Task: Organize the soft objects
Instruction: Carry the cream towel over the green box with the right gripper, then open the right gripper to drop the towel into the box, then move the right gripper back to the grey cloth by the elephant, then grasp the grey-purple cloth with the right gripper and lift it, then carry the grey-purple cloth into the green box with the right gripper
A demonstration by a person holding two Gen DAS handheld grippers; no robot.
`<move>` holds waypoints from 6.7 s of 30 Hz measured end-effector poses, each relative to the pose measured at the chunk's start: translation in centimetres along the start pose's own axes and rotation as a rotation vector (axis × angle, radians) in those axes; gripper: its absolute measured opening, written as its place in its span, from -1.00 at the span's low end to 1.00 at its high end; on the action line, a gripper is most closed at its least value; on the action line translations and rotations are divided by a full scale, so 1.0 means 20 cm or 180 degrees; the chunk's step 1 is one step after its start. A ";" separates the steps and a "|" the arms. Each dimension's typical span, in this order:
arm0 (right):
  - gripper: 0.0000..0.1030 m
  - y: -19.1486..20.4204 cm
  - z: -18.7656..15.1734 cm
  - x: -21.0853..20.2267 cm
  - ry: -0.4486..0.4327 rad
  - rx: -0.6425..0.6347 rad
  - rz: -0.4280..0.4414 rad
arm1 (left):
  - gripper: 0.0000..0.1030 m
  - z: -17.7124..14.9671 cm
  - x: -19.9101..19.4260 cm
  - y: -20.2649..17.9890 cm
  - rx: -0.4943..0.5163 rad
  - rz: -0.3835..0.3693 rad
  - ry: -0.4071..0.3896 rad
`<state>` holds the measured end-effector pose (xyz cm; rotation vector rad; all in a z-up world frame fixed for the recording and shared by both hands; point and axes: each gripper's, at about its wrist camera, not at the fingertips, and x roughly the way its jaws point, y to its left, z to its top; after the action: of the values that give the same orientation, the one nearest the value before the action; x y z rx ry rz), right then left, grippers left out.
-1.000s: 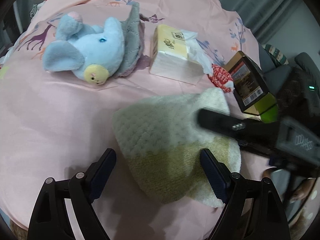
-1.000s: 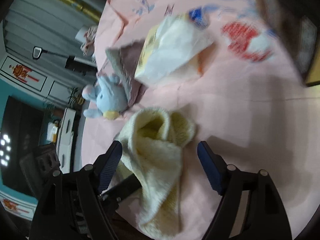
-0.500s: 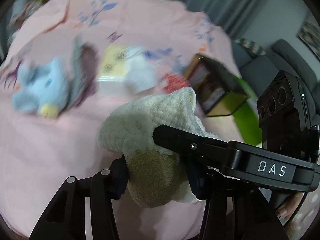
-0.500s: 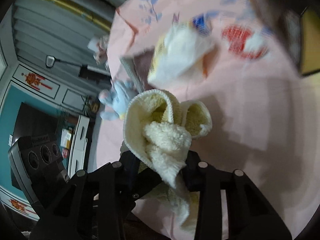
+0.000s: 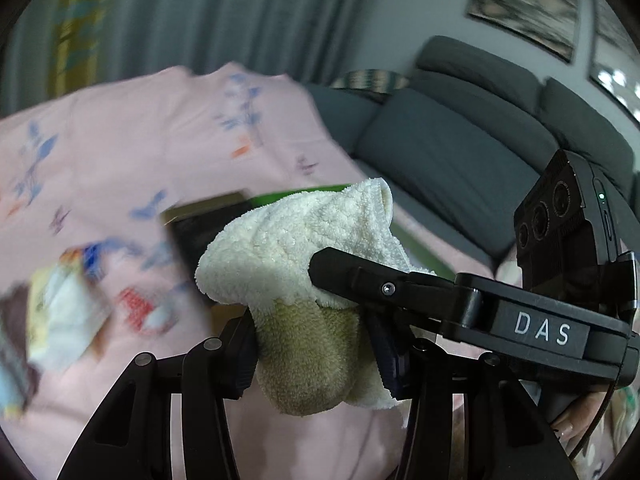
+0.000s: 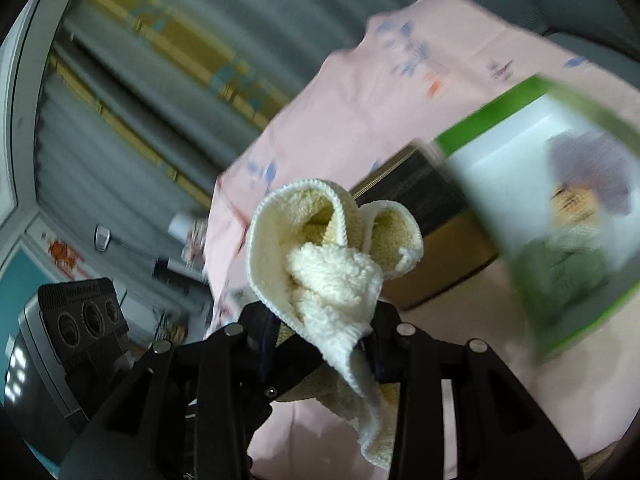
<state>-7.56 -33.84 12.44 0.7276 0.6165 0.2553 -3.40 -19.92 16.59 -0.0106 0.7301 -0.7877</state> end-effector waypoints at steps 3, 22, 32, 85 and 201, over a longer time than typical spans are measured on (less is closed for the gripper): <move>-0.30 -0.07 0.12 -0.12 -0.0257 0.0003 -0.0104 | -0.04 0.10 0.10 -0.11 0.0114 -0.0192 -0.0075; -0.27 -0.55 0.34 -0.06 -0.0422 0.0538 -0.0865 | -0.19 0.19 0.76 -0.28 0.0244 -0.0187 0.0301; -0.17 -0.67 0.32 -0.10 -0.0383 0.0744 -0.1317 | -0.19 0.12 0.94 -0.31 0.0391 0.0188 0.0586; 0.83 0.95 -0.38 1.16 0.1205 -0.1191 -0.0385 | 0.77 -0.87 -0.96 1.32 -0.2237 0.1599 -0.0219; -0.38 -0.47 0.32 -0.22 -0.0512 0.0559 -0.0537 | -0.31 0.27 0.65 -0.33 0.0600 -0.0510 0.0198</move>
<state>-7.14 -45.98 11.74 0.8507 0.5475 -0.0140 1.78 -34.45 14.82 0.1271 0.7173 -1.0115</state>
